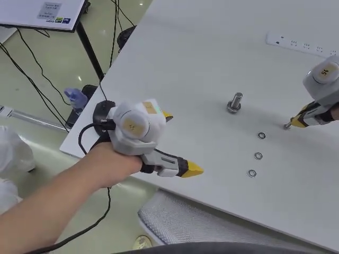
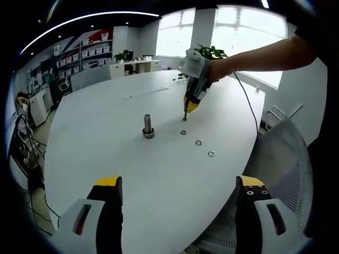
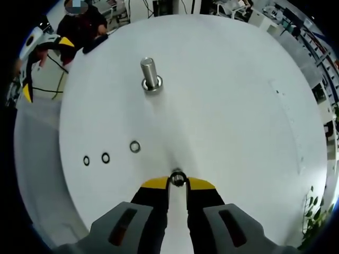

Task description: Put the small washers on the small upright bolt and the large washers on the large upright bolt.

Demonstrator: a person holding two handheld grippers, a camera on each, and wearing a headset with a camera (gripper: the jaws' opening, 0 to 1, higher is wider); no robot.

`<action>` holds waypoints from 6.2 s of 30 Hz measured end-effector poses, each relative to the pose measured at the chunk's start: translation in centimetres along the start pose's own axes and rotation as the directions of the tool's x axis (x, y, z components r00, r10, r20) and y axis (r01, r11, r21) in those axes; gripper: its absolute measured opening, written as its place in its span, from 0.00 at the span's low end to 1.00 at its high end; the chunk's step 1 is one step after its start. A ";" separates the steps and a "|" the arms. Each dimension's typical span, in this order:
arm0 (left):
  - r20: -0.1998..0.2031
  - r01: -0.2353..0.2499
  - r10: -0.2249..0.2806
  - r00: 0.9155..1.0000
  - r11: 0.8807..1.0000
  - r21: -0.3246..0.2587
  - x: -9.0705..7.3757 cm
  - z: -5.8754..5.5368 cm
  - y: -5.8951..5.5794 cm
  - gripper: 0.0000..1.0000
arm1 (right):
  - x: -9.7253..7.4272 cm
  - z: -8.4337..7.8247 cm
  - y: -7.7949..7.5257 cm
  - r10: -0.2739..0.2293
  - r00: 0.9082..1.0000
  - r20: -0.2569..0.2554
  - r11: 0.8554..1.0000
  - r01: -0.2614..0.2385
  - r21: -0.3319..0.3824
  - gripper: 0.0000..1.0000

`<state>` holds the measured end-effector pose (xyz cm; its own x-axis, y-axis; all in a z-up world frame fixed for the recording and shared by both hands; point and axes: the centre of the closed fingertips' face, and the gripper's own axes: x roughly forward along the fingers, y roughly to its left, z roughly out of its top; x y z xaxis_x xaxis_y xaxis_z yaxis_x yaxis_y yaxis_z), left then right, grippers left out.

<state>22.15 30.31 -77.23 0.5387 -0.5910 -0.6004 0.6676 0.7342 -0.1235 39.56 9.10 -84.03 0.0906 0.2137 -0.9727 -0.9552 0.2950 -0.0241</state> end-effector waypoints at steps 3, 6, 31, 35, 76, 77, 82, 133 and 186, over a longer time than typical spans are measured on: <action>-0.003 0.002 -0.002 1.000 1.000 0.000 0.1 -0.1 0.0 0.88 | 0.4 -0.1 0.1 0.002 1.000 -0.008 1.000 -0.002 -0.003 0.13; -0.007 0.003 -0.003 1.000 1.000 -0.003 0.1 -0.2 0.0 0.88 | 0.8 -0.1 0.1 0.003 1.000 -0.011 1.000 -0.004 -0.004 0.13; -0.030 0.007 -0.008 1.000 1.000 -0.010 0.1 -1.0 0.3 0.86 | 2.6 -0.5 0.1 0.013 0.999 -0.034 1.000 -0.014 -0.023 0.13; -0.032 0.009 -0.009 0.999 1.000 -0.014 0.2 -1.0 0.2 0.86 | 2.6 -0.6 0.1 0.018 0.999 -0.037 1.000 -0.018 -0.016 0.14; -0.022 0.010 -0.009 1.000 1.000 0.028 -0.4 0.5 0.3 0.86 | -0.6 3.8 2.8 0.037 0.999 0.035 0.987 -0.031 -0.157 0.24; -0.022 0.010 -0.009 1.000 1.000 0.030 -0.3 0.5 0.3 0.85 | -0.6 3.9 3.0 0.039 0.999 0.035 0.986 -0.033 -0.161 0.24; -0.020 0.010 -0.009 1.000 0.999 0.033 -0.3 0.6 0.3 0.85 | -0.8 4.4 4.2 0.053 0.998 0.038 0.981 -0.045 -0.187 0.25; -0.012 0.009 -0.008 1.000 1.000 0.027 -0.2 0.3 0.0 0.90 | 3.6 3.4 6.4 0.055 0.998 0.019 0.986 -0.051 -0.161 0.23; 0.003 0.004 -0.005 1.000 1.000 0.017 -0.5 0.3 -0.4 0.89 | -1.3 -0.3 5.7 0.019 0.998 0.057 1.000 -0.018 -0.015 0.13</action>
<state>21.74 30.23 -76.63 0.5375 -0.5954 -0.5971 0.6789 0.7256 -0.1124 33.89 10.27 -82.98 0.0882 0.2725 -0.9581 -0.9609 0.2768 -0.0098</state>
